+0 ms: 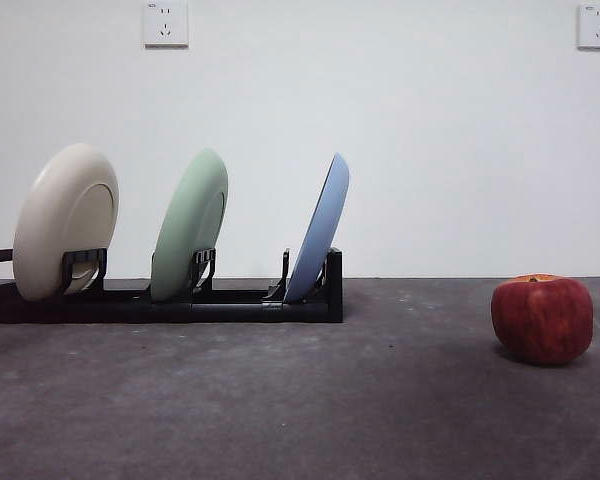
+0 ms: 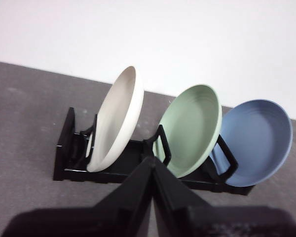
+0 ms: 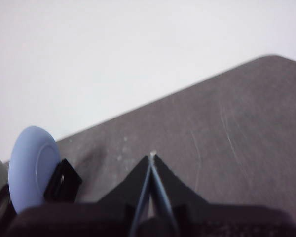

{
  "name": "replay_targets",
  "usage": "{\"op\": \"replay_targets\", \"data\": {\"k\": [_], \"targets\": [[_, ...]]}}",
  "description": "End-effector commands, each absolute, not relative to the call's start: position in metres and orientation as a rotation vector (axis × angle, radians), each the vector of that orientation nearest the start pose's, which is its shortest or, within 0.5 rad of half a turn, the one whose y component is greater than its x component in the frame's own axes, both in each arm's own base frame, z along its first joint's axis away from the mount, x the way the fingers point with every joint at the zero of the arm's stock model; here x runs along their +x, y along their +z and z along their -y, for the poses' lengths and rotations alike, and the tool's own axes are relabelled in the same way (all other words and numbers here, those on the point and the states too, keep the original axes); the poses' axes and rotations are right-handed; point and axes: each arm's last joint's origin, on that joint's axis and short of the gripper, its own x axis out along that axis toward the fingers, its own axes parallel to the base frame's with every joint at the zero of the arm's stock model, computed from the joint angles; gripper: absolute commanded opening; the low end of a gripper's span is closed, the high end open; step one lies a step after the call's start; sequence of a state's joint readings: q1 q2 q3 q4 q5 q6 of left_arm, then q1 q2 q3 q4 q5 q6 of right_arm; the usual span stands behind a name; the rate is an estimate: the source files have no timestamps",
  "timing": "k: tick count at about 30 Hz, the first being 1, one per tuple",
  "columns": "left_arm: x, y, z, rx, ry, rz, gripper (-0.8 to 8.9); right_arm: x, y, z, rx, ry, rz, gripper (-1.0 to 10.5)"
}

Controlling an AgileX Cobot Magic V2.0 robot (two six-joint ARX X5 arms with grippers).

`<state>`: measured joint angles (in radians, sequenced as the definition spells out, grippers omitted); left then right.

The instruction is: Take the blue plate from the plate rack,put the plate on the table,take the apple from the table,put the apple in the plate

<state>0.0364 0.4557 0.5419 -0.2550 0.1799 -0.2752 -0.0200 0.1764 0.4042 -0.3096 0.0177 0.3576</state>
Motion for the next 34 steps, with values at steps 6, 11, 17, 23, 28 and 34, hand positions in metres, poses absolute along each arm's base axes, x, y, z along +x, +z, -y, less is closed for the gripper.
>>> {"op": "replay_targets", "data": {"k": [6, 11, 17, 23, 28, 34], "targets": [[0.157, 0.355, 0.005, -0.330, -0.305, -0.214, -0.06, 0.095, 0.301, 0.001, 0.327, -0.048, -0.381, 0.0], [0.203, 0.378, 0.010, -0.375, -0.404, -0.386, -0.06, 0.114, 0.309, -0.001, 0.341, 0.014, -0.533, 0.0], [0.265, 0.389, 0.038, -0.329, -0.538, -0.577, -0.06, 0.138, 0.310, -0.003, 0.367, 0.075, -0.647, 0.0], [0.320, 0.389, 0.090, -0.245, -0.667, -0.742, -0.06, 0.154, 0.307, -0.004, 0.388, 0.109, -0.713, 0.0], [0.359, 0.383, 0.135, -0.207, -0.743, -0.837, -0.06, 0.161, 0.303, -0.005, 0.401, 0.130, -0.751, 0.0], [0.392, 0.369, 0.180, -0.155, -0.775, -0.896, -0.06, 0.162, 0.302, -0.005, 0.402, 0.128, -0.757, 0.0]]}}
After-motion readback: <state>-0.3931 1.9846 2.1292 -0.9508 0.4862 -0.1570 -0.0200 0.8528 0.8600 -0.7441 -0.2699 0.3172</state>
